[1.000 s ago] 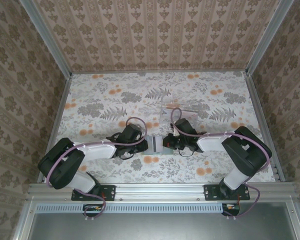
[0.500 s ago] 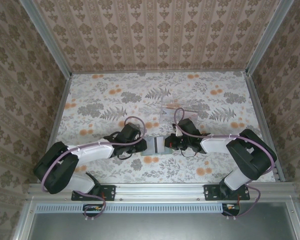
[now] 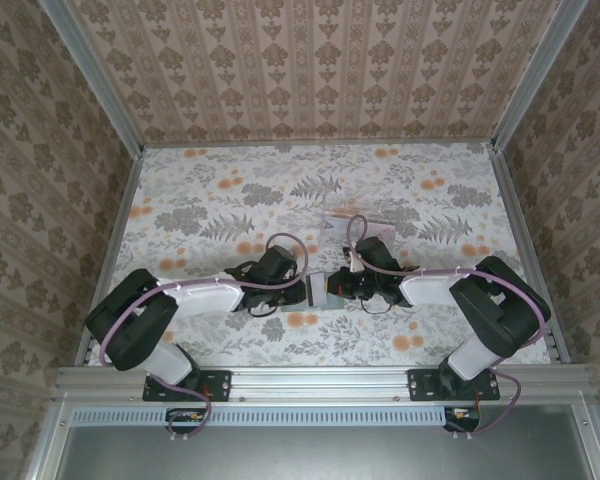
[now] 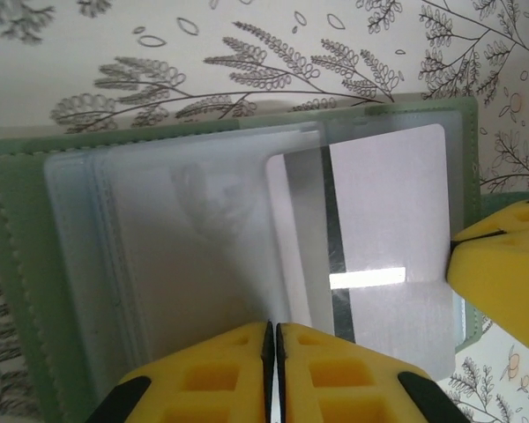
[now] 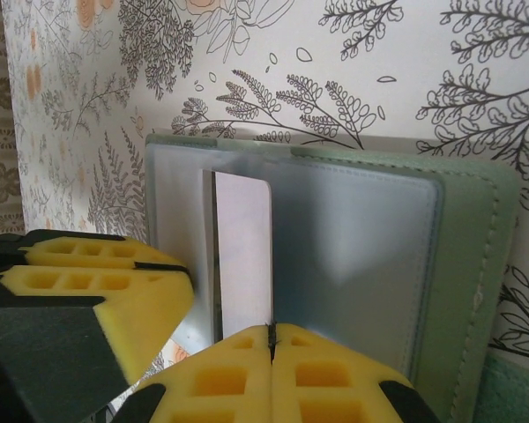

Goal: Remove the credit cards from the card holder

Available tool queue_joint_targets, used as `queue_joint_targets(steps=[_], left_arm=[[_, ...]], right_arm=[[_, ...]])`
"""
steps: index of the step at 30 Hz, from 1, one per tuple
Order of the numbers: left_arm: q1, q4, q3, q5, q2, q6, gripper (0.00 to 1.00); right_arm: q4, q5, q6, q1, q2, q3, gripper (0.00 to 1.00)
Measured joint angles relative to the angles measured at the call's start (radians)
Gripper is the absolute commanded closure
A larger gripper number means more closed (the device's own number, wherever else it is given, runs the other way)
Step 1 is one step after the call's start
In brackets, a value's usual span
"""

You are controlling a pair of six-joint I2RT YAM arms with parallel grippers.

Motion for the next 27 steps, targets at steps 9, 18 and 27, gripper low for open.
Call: queue_joint_targets(steps=[9, 18, 27], left_arm=[[-0.001, 0.029, 0.006, 0.007, 0.021, -0.001, 0.91], [-0.001, 0.029, 0.006, 0.007, 0.021, -0.001, 0.92], [-0.001, 0.028, 0.006, 0.005, 0.021, -0.001, 0.92]], right_arm=[[0.036, -0.019, 0.012, 0.0, 0.04, 0.0, 0.86], [0.087, -0.053, 0.033, 0.004, 0.08, 0.006, 0.79], [0.115, -0.078, 0.04, 0.014, 0.091, 0.016, 0.98]])
